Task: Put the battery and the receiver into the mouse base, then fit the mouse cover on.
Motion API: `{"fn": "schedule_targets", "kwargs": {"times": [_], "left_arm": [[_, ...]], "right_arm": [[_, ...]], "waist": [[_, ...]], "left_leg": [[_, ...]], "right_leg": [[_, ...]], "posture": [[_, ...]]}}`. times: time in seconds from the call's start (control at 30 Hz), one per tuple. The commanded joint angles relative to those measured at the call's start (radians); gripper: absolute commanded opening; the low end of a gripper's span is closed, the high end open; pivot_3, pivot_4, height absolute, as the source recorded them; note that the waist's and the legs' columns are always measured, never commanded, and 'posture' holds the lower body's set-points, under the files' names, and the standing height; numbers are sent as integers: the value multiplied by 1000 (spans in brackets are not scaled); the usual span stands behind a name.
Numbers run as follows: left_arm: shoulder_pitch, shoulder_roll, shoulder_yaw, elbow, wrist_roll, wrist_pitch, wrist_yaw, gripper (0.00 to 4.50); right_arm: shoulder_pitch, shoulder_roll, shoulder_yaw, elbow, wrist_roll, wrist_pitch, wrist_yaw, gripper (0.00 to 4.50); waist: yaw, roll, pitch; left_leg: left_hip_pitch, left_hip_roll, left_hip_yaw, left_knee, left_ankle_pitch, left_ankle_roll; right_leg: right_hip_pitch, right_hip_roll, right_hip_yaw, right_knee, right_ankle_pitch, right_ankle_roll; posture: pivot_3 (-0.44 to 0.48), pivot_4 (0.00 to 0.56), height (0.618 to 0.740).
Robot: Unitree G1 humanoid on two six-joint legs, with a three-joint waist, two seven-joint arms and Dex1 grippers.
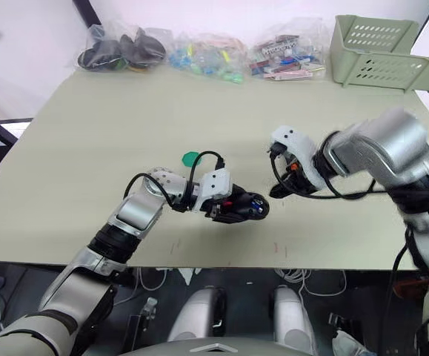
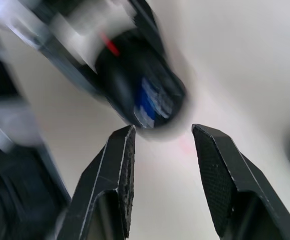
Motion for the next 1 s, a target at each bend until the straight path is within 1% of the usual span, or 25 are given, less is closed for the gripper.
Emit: {"fn": "schedule_targets", "kwargs": {"times": [0.03, 0.13, 0.23, 0.27, 0.3, 0.33, 0.37, 0.4, 0.53, 0.63, 1.0], "left_arm": [[-1, 19, 2, 15, 9, -2, -9, 2914], [-7, 26, 1, 23, 9, -6, -14, 2914], [-12, 35, 4, 30, 12, -12, -27, 2914], [-14, 39, 4, 33, 13, -14, -32, 2914], [-16, 44, 1, 33, 17, -16, -37, 2914], [-18, 48, 0, 34, 19, -18, -41, 2914], [-22, 49, 2, 35, 16, -15, -43, 2914], [-25, 49, 3, 36, 15, -14, -45, 2914], [-32, 51, 6, 37, 15, -9, -51, 2914], [-33, 54, 6, 36, 16, -7, -56, 2914], [-41, 47, 1, 52, 21, -8, -55, 2914]], "right_arm": [[195, 32, -133, -114, -61, -253, -14, 1873], [292, 93, -135, -132, -123, -368, -55, 1873], [329, 166, -110, -116, -173, -454, -83, 1873], [335, 204, -108, -102, -188, -487, -101, 1490], [338, 251, -120, -87, -191, -496, -136, 1255], [340, 286, -129, -76, -194, -500, -160, 867], [344, 300, -112, -70, -210, -520, -151, 409], [348, 309, -91, -63, -233, -542, -146, 75], [369, 351, -31, -36, -302, -603, -146, 75], [382, 375, -30, -28, -313, -607, -149, 75], [426, 368, -47, -16, -347, -632, -126, 75]], "waist": [[-5, 1, 0], [-19, 2, 1], [-20, 1, 1], [-21, 1, 1], [-21, 1, 1], [-23, 1, 1], [-24, 1, 1], [-24, 1, 1], [-25, 1, 1], [-25, 1, 1], [-26, 1, 1]], "left_leg": [[0, 0, 2, 0, 0, 0], [2, 0, 4, 0, 0, 0], [4, 0, 3, 2, 1, 0], [4, 0, 2, 2, 1, -1], [4, 0, 1, 2, 1, -1], [4, 1, 2, 2, 1, -1], [4, 1, 2, 2, 1, -1], [4, 1, 1, 2, 1, -1], [2, 1, 2, 1, 1, -2], [2, 1, 2, 1, 1, -2], [3, 1, 2, 1, 1, -2]], "right_leg": [[-1, 0, 1, 0, 0, 0], [-1, 0, 5, 1, 0, 1], [0, 2, 5, 3, -1, 3], [0, 2, 5, 3, -1, 3], [0, 3, 5, 3, -1, 3], [0, 3, 5, 3, -1, 3], [0, 3, 5, 3, -1, 3], [-1, 4, 5, 3, 0, 1], [-1, 3, 5, 2, 1, -1], [-2, 3, 5, 2, 1, -1], [-2, 3, 5, 3, 1, -1]], "posture": [[0, 150, 740], [0, 150, 740], [0, 150, 740], [0, 150, 740], [0, 150, 740], [0, 150, 740], [0, 150, 740], [0, 150, 740], [0, 150, 740], [0, 150, 740], [0, 150, 740]]}}
